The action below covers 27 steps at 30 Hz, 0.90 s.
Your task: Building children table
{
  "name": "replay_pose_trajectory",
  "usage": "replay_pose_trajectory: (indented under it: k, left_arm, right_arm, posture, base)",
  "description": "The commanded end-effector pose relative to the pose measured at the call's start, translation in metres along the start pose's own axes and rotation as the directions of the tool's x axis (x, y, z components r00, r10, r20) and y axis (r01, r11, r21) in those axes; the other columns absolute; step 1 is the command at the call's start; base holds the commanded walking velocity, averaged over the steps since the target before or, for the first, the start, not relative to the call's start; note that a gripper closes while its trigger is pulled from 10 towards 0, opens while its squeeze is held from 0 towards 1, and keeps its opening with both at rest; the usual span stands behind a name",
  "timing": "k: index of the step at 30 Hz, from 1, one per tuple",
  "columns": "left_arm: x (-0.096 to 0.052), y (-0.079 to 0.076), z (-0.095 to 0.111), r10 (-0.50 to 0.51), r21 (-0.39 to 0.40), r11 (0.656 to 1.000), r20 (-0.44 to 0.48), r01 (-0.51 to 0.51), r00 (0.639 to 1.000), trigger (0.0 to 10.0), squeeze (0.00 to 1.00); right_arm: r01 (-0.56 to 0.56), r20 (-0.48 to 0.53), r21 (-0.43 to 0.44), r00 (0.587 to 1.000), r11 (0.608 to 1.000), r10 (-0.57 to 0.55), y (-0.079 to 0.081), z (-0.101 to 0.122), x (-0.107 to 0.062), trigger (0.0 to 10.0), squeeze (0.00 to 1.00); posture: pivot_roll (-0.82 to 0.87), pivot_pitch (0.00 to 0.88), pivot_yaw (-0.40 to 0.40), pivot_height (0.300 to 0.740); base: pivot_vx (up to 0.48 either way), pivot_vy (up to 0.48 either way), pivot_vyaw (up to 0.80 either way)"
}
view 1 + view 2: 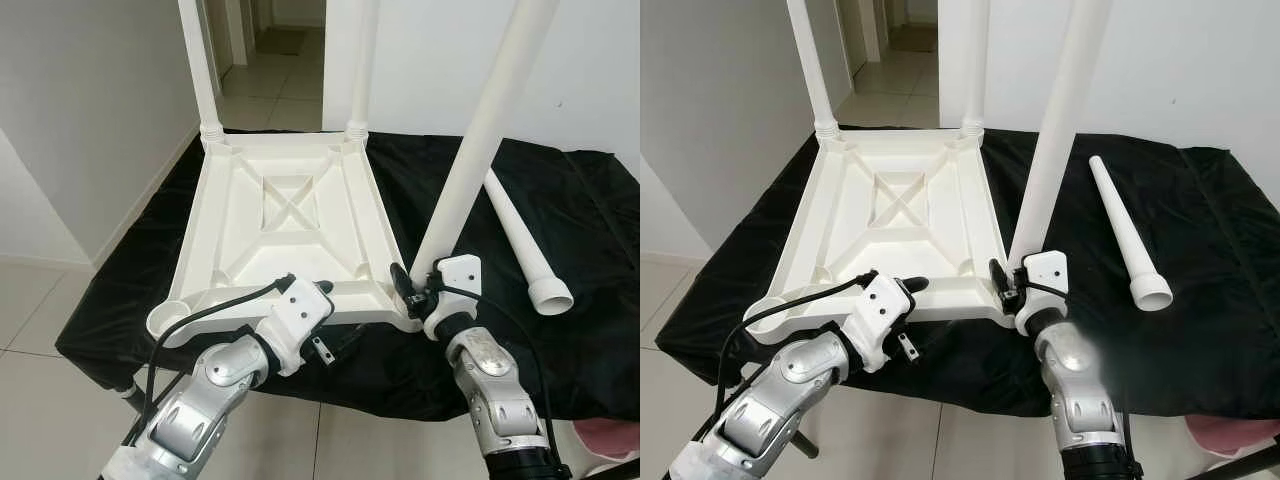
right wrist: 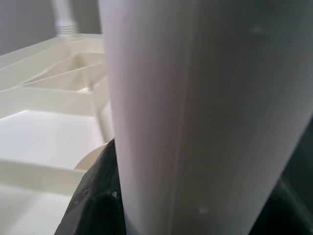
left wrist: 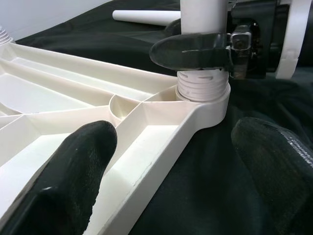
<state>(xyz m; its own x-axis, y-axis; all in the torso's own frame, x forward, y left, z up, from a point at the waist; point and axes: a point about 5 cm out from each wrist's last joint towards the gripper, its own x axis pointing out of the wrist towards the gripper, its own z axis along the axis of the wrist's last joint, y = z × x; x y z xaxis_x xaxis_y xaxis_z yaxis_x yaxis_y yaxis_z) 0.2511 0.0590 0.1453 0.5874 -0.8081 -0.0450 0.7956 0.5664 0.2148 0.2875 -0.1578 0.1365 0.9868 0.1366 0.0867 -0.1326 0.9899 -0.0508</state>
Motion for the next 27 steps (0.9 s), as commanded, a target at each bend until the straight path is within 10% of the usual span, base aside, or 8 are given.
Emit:
replay_pose_trajectory:
  k: [1,12,24,25,27]
  left_arm:
    - [-0.001,-0.004,-0.002,-0.051,-0.009,0.999,-0.01,0.051,0.999,10.0,0.0]
    - [0.0,-0.001,-0.001,-0.046,-0.007,0.999,-0.008,0.046,0.999,10.0,0.0]
    - [-0.003,0.005,-0.001,-0.039,0.003,0.999,-0.017,0.039,0.999,10.0,0.0]
    - [-0.002,0.006,0.0,-0.032,0.006,0.999,-0.017,0.032,0.999,10.0,0.0]
    - [-0.002,0.006,0.0,-0.03,0.007,1.0,-0.016,0.03,0.999,10.0,0.0]
  right_arm:
    - [0.078,-0.03,0.005,0.997,0.997,-0.077,-0.005,-0.004,-0.004,10.0,0.0]
    - [0.41,-0.066,0.028,0.911,0.911,-0.408,0.009,-0.005,-0.015,10.0,0.0]
    - [0.451,-0.067,0.027,0.892,0.892,-0.448,0.014,-0.004,-0.018,10.0,0.0]
    - [0.434,-0.055,0.041,0.9,0.9,-0.431,0.015,-0.003,-0.017,10.0,0.88]
    - [0.401,-0.043,0.05,0.916,0.915,-0.399,0.016,-0.001,-0.016,10.0,1.0]
  posture:
    - [-0.05,0.0,-0.002,0.74]
    - [-0.05,0.015,0.001,0.74]
    - [-0.05,0.023,0.027,0.74]
    - [-0.04,0.021,0.025,0.74]
    - [-0.04,0.023,0.025,0.74]
  base:
    - [0.0,0.0,0.0]
    - [0.0,0.0,0.0]
    - [0.0,0.0,0.0]
    - [0.0,0.0,0.0]
    - [0.0,0.0,0.0]
